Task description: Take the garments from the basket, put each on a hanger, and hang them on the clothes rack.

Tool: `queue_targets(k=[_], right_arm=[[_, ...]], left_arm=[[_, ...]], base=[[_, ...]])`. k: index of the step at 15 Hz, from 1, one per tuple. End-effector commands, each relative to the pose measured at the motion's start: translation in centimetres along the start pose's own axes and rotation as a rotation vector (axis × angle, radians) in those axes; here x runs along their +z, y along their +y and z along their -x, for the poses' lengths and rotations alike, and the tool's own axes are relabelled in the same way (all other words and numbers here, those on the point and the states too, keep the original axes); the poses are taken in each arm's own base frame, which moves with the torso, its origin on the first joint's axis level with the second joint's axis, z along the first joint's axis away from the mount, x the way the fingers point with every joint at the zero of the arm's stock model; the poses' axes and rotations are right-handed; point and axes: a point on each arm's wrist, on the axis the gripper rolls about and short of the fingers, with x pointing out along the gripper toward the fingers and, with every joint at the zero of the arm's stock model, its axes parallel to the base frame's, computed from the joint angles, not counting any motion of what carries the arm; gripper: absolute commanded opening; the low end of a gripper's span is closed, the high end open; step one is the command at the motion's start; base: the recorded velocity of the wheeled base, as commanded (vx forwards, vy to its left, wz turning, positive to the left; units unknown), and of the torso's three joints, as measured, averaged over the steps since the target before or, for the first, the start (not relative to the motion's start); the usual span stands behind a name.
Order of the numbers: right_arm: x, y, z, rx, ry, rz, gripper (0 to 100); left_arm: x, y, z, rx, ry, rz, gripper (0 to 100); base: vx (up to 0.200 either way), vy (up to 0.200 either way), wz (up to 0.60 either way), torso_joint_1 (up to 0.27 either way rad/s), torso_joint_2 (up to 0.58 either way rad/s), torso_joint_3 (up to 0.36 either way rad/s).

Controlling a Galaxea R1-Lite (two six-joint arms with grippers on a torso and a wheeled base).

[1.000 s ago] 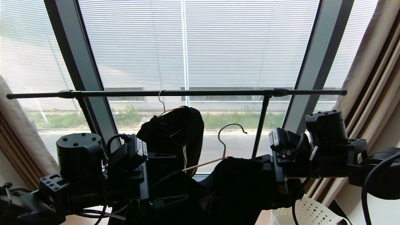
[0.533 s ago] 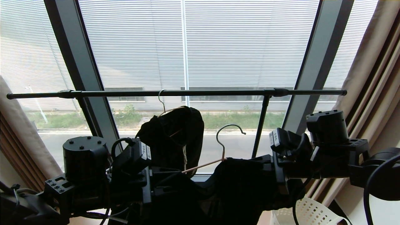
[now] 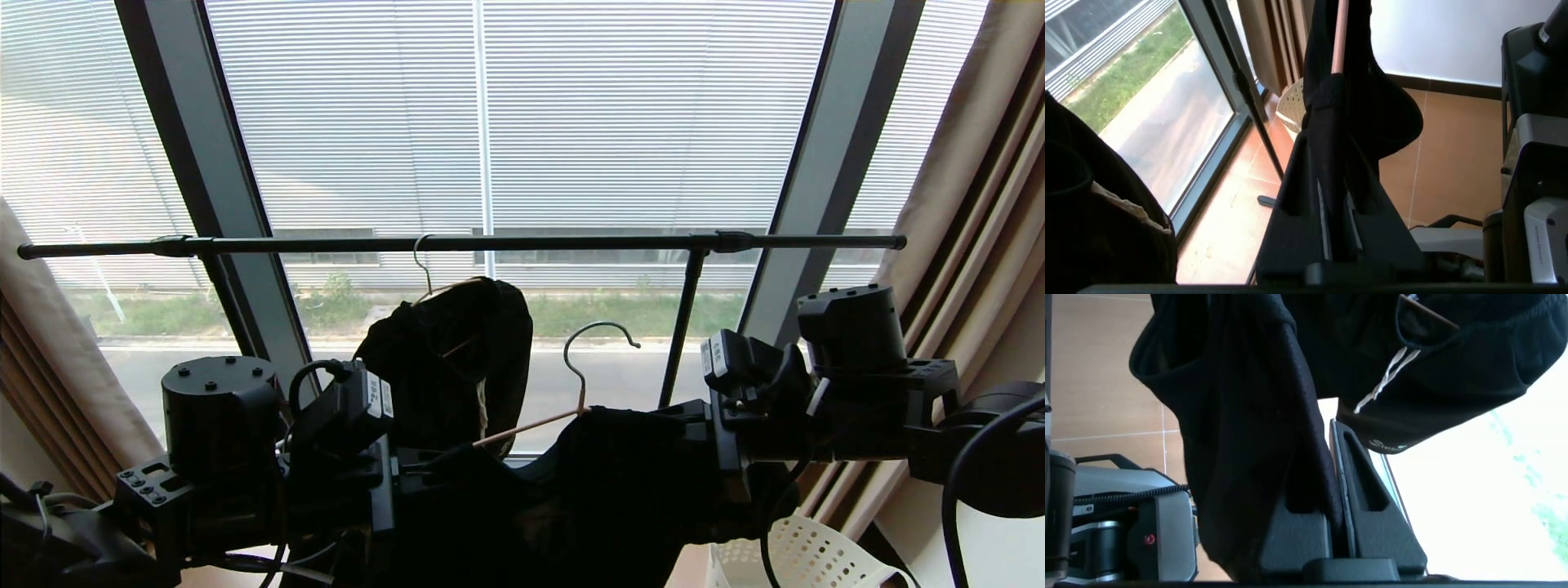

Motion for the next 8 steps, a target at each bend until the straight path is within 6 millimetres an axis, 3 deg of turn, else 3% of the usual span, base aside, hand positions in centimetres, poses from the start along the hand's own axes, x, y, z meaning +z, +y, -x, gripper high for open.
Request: queue_targets(k=[1,3,4,8], right_arm=[[-0.2,0.0,0.0,0.000,0.003,-0.004,0],[-0.3,0.0,0.0,0.003,0.006,-0.006,0],[-0.2,0.0,0.0,0.000,0.005,-0.007,100],[-1.0,-1.8,1.3,-0.083,-0.003,0.002,100]], left_arm=[[0.0,0.0,0.1,0.003,0.000,0.002,0],[0.0,0.2,0.2,0.011,0.001,0.002,0],[0.0,0.3,0.3,0.015,-0.002,0.001,0],[0.1,0.5,0.5,0.033,-0.014,-0.008,0]], base=[[0.000,0.000,0.00,0.000,0.00,0.000],[0.000,0.000,0.00,0.000,0.00,0.000],[0.000,0.000,0.00,0.000,0.00,0.000],[0.000,0.000,0.00,0.000,0.00,0.000]])
